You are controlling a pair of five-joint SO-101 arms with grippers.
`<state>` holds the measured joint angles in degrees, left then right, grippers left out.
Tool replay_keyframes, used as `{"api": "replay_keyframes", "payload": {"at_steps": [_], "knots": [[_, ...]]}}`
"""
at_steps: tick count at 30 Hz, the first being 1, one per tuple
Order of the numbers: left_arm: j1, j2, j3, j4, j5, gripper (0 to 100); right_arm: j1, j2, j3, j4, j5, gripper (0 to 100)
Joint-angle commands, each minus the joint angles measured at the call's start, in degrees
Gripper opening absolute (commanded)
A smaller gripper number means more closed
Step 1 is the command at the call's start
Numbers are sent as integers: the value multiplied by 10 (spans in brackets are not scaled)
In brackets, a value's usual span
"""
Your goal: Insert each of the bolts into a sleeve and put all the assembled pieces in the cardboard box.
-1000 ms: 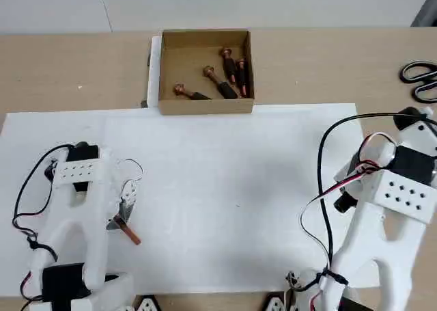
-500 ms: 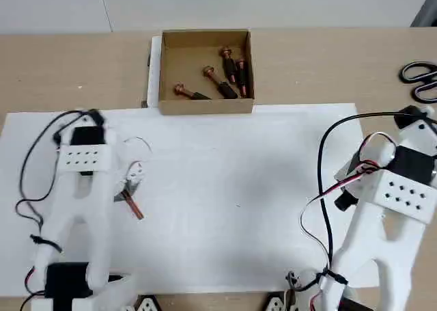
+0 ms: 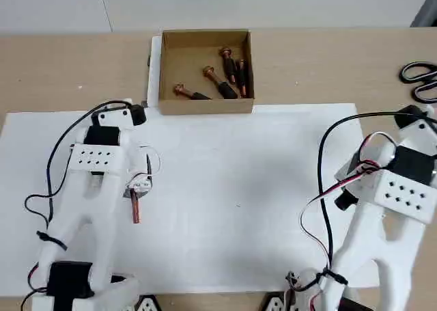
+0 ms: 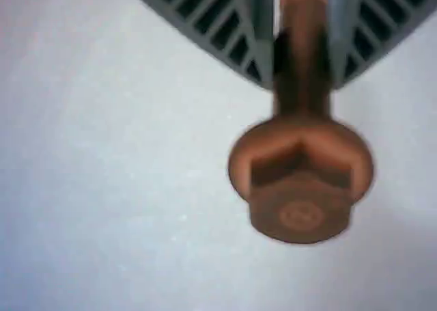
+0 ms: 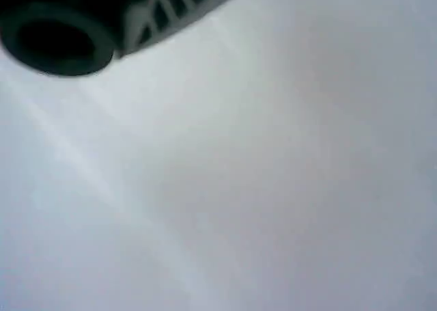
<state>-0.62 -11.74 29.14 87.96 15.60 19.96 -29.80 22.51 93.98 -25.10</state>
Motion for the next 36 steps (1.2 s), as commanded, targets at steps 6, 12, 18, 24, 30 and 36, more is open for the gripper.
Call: {"api": "replay_keyframes", "payload": {"at_steps": [6, 12, 18, 24, 30, 36], "knots": [[-5, 128, -37, 5, -134, 6, 5, -16, -3, -4, 4, 2], [-35, 223, -125, 21, -279, 6, 5, -17, -3, 0, 4, 2], [-46, 233, -176, 16, -273, 6, 4, -16, -3, 0, 4, 2], [-20, 232, -176, 35, -343, 8, 3, -13, -3, -6, 4, 2], [-18, 228, -211, 47, -346, 81, 3, -12, -3, -6, 4, 2], [-13, 228, -254, 75, -349, 87, 3, -12, -3, -6, 4, 2]]}}
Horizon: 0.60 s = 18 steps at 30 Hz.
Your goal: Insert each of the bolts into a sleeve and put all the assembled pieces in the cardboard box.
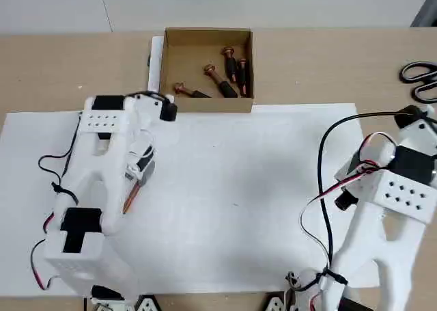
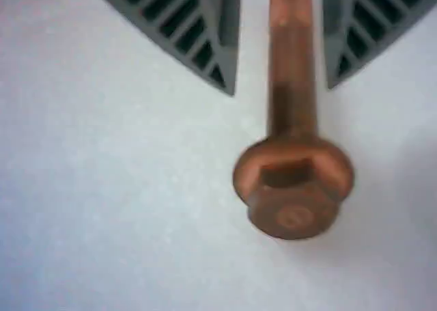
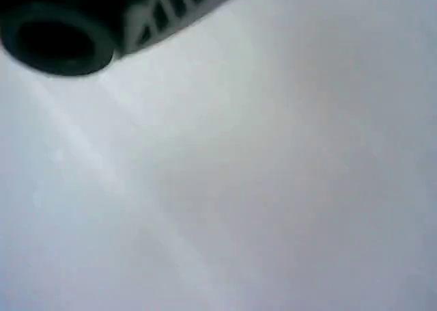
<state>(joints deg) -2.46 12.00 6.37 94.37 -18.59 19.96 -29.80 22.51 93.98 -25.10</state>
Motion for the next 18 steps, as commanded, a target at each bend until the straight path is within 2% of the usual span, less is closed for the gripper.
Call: {"api": "replay_keyframes", "payload": {"at_steps": [1, 10, 18], "knots": [[5, -6, -26, 11, -14, 87, 3, -12, -3, -6, 4, 2], [6, 2, -23, -10, -18, 87, 3, -12, -3, -6, 4, 2], [9, 71, -24, -11, -17, 85, 3, -12, -3, -6, 4, 2]]}}
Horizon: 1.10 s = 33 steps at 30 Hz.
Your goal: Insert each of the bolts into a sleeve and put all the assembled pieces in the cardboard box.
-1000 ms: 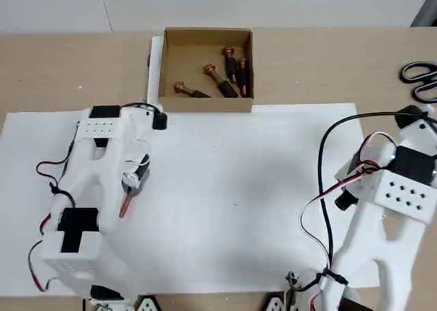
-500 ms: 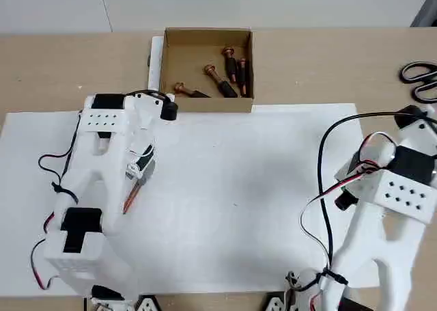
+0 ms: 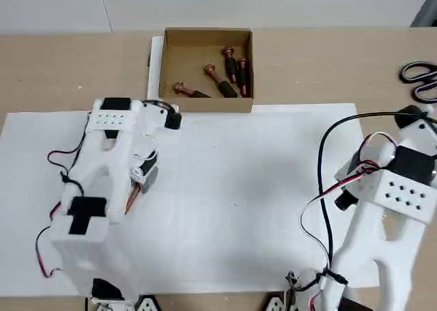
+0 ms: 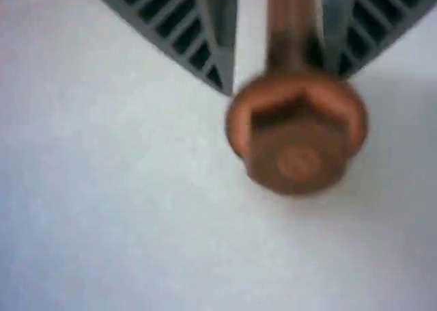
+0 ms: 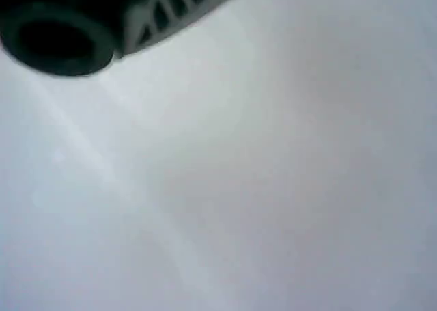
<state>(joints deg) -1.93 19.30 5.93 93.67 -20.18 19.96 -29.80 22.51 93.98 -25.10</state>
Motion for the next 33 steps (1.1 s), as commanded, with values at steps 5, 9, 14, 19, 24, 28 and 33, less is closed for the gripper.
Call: {"api": "replay_keyframes", "payload": {"at_steps": [5, 9, 14, 19, 24, 28, 33], "knots": [[7, 2, -22, -33, 6, 86, 3, -12, -3, -6, 4, 2], [9, 14, -20, -55, 7, 86, 3, -12, -3, -6, 4, 3], [8, 47, -20, -57, 7, 54, 2, -12, -4, -6, 4, 3], [8, 51, -23, -55, 7, 6, 2, -13, -5, -7, 4, 3], [8, 51, -65, -19, 7, 6, 1, -17, -6, -22, 6, 3], [8, 50, -163, 51, 7, 6, 1, -17, -6, -22, 25, 3], [3, 24, -291, 68, 51, 6, 0, -18, -56, -3, 56, 2]]}}
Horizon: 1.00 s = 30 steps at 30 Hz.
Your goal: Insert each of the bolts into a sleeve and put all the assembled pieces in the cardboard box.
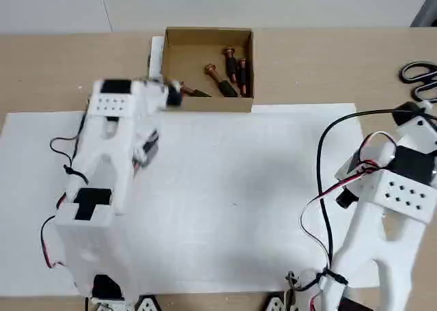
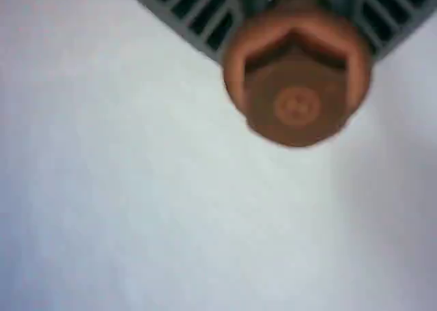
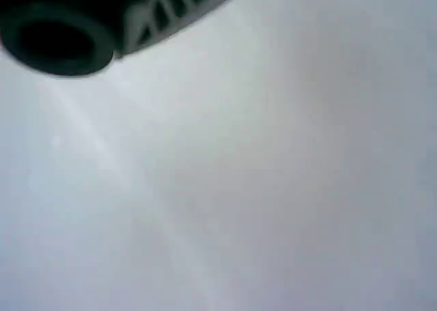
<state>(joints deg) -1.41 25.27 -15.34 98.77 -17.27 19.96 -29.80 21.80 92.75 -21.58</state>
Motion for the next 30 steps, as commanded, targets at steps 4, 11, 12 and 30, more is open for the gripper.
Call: {"api": "replay_keyframes", "payload": {"at_steps": [4, 11, 12, 30], "knots": [[27, -139, -96, 17, 32, 6, -26, -18, -104, 15, 69, 2], [98, -296, -73, 17, 36, 6, -87, -26, -153, 58, 117, 2], [100, -321, -65, 17, 42, 6, -92, -38, -153, 61, 125, 2], [98, -855, 292, -143, -19, 6, -222, -408, 117, -18, 295, 2]]}}
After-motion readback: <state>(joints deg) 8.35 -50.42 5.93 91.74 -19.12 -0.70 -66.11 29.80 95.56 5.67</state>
